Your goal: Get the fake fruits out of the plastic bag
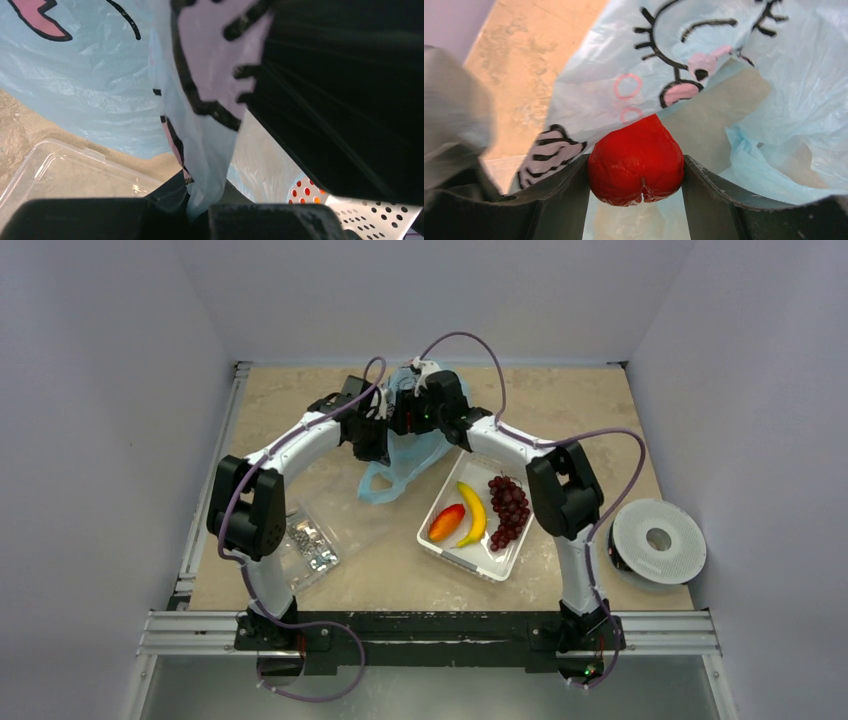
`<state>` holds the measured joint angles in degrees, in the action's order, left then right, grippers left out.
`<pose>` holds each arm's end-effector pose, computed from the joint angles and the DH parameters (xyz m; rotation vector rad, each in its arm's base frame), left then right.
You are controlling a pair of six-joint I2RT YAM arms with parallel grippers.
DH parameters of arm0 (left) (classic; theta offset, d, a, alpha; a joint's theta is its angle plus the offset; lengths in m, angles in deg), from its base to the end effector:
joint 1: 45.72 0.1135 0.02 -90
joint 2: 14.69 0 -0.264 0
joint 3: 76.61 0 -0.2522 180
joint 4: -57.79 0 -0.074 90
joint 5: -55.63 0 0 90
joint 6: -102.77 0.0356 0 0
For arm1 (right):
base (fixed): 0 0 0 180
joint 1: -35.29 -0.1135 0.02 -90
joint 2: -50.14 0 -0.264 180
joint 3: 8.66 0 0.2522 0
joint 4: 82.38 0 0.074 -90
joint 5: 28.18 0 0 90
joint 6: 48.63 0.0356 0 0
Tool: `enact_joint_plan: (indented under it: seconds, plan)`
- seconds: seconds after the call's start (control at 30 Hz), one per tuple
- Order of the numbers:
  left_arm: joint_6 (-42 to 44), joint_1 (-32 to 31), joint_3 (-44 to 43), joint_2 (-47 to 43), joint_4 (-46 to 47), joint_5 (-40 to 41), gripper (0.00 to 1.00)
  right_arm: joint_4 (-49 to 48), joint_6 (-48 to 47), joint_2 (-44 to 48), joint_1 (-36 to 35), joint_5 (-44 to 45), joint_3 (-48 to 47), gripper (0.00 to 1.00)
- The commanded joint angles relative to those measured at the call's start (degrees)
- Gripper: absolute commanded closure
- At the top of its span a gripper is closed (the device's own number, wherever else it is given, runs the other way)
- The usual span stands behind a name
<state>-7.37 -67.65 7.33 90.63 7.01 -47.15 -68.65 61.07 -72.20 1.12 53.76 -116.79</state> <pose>0.3616 -0.1541 0.2333 0.1222 2.6803 -0.5379 0.4127 0.2862 0.2235 -0.3581 2.1033 0.7147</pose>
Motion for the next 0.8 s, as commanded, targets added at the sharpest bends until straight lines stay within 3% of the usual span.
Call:
enact_joint_plan:
  seconds: [0.0, 0.4, 0.77]
  plan:
    - [0.2, -0.2, -2.2, -1.2, 0.5, 0.3, 1.00, -0.2, 1.3, 5.8, -0.3, -3.2, 1.1, 1.00]
    - [0.4, -0.3, -2.2, -1.4, 0.3, 1.0, 1.00, 1.3, -0.9, 20.2, -0.3, -5.9, 13.9, 1.00]
    - [0.8, -0.2, -3.3, 0.2, -0.8, 1.4, 1.00, 0.4, 3.1, 37.5, -0.2, -6.4, 32.8, 1.00]
